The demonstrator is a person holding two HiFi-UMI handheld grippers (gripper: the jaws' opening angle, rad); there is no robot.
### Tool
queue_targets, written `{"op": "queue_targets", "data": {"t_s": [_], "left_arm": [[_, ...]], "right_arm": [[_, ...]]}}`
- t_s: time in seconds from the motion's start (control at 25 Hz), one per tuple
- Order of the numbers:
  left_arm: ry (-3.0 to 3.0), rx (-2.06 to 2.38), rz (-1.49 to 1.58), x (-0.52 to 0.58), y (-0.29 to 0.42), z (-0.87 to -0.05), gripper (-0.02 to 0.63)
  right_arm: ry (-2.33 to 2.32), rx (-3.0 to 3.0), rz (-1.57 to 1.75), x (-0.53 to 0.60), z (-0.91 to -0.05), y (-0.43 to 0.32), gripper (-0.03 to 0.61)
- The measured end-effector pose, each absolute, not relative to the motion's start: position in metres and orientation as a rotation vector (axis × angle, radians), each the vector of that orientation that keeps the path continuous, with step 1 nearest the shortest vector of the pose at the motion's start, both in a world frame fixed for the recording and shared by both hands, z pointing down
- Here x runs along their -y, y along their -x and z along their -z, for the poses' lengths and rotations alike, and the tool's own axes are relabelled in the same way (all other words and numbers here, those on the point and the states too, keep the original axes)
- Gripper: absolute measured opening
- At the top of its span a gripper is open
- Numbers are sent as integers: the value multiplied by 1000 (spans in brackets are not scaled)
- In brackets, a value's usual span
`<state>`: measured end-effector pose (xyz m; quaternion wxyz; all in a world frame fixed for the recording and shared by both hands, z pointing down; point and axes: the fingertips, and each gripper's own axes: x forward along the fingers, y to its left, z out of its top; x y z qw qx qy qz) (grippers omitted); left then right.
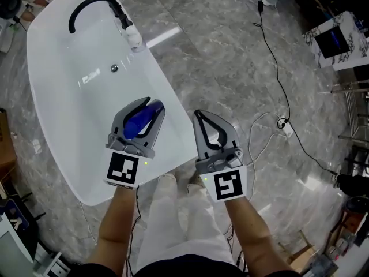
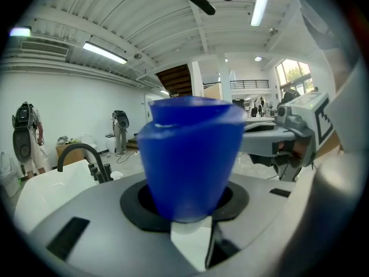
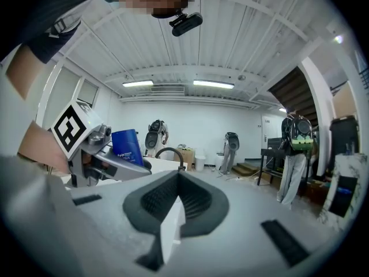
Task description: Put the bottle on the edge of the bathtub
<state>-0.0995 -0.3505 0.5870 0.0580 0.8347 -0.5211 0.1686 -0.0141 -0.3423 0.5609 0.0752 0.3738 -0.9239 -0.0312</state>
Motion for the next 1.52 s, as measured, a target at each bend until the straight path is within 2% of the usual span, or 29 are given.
{"op": "queue_targets", "data": {"t_s": [0.72,0.96,1.52], "left_arm": [[-2520,1505,-615,447,148,-698,141],[-2491,1484,-734,471,164,-726,141],[-2457,1362,-693,487,155,-769,143]], "right_arm": [[-1149,2724,23,398,-622,44,0],[-1147,2694,16,405,-634,51,2],[-1150,2661,-23,407,-653,50,2]]}}
